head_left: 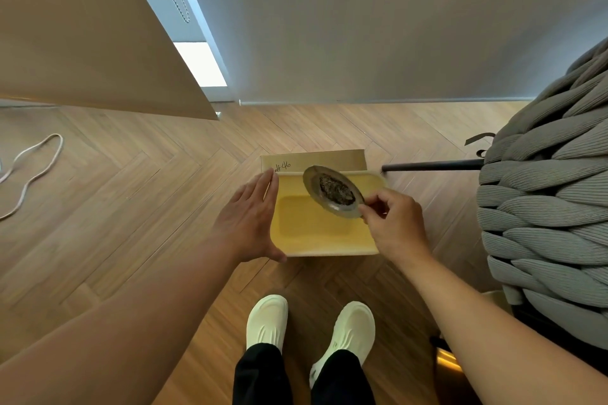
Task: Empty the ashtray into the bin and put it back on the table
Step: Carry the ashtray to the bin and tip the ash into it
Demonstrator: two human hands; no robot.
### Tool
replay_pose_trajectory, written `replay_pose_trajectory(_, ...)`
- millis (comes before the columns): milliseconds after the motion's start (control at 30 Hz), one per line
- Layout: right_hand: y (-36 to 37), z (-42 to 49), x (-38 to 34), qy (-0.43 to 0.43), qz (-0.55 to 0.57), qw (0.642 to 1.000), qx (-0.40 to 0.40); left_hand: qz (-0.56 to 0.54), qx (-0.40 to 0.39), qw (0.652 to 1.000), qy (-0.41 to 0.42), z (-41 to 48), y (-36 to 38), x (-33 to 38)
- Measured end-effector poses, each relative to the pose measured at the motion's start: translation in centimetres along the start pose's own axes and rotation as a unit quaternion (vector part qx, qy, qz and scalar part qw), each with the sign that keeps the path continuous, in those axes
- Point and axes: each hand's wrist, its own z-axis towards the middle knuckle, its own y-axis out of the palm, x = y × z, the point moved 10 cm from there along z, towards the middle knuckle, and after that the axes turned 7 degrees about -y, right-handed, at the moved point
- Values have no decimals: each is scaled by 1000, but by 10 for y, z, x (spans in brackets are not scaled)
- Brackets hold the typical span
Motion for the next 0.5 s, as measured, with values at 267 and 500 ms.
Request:
replay_pose_trajectory(267,26,-38,-61,-373,-279,884,-49,-7,-5,1000,7,1,0,0)
replay_pose_trajectory(500,21,-40,-53,-354,-305,884,-22,-6,1,1000,7,0,-1,0)
